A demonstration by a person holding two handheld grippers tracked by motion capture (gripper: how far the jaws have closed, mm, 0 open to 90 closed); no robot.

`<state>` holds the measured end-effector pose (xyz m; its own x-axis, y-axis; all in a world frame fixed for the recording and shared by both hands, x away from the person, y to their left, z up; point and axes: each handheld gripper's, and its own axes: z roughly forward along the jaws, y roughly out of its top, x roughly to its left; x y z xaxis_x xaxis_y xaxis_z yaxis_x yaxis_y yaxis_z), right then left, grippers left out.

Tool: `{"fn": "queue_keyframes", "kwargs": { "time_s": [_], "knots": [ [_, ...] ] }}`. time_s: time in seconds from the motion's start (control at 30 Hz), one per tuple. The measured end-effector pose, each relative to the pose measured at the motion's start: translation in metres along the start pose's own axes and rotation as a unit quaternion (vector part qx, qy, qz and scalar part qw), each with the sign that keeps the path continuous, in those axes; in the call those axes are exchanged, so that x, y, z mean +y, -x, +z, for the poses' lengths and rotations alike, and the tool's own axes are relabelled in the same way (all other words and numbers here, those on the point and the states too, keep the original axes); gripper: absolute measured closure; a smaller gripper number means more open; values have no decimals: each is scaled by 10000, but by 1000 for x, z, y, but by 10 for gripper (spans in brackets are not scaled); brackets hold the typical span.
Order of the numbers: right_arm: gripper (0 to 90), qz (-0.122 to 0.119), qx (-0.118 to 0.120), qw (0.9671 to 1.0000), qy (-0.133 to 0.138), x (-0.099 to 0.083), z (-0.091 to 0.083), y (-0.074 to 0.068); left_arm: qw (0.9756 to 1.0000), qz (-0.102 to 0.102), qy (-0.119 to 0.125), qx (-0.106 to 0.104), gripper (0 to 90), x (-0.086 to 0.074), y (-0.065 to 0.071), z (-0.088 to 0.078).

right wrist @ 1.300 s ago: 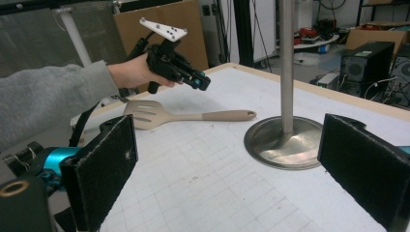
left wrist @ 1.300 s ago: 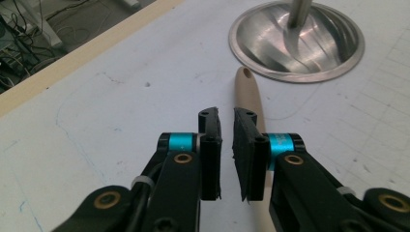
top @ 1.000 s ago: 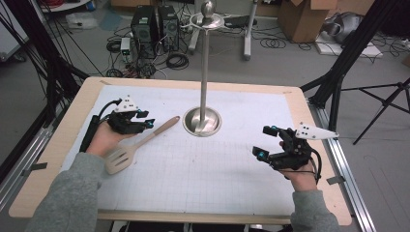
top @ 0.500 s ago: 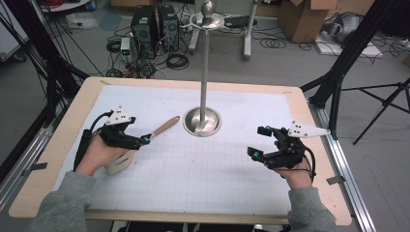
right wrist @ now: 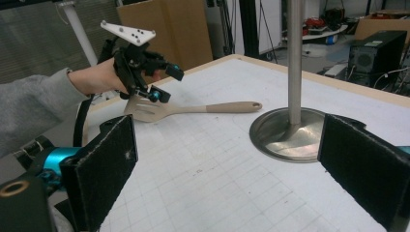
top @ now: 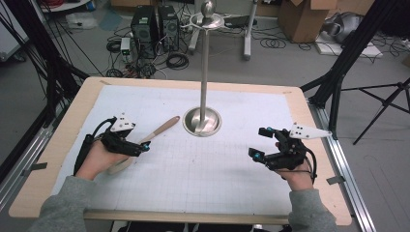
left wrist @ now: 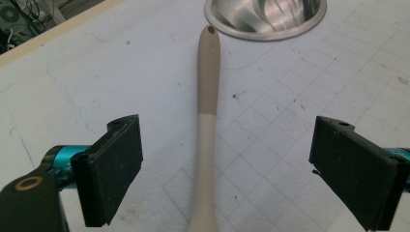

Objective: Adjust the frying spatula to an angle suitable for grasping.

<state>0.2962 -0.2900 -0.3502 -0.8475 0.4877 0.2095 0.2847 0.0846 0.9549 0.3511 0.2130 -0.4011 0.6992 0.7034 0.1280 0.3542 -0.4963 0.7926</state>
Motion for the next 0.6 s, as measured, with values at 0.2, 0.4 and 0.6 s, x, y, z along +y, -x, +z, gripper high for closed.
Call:
{"fn": "queue_keyframes", "kwargs": {
  "time_s": [0.2, 0.4, 0.6],
  "knots": [
    [59, -1, 23, 10000, -47, 0, 2, 0, 10000, -32, -6, -32, 183, -2, -2, 2],
    [59, -8, 12, 10000, -1, 0, 0, -1, 9996, 3, -268, -3, 198, -2, -2, 7],
    [59, -12, 32, 10000, -14, 0, -1, -2, 9993, 14, -367, 21, 206, -2, -2, 9]
  ]
}}
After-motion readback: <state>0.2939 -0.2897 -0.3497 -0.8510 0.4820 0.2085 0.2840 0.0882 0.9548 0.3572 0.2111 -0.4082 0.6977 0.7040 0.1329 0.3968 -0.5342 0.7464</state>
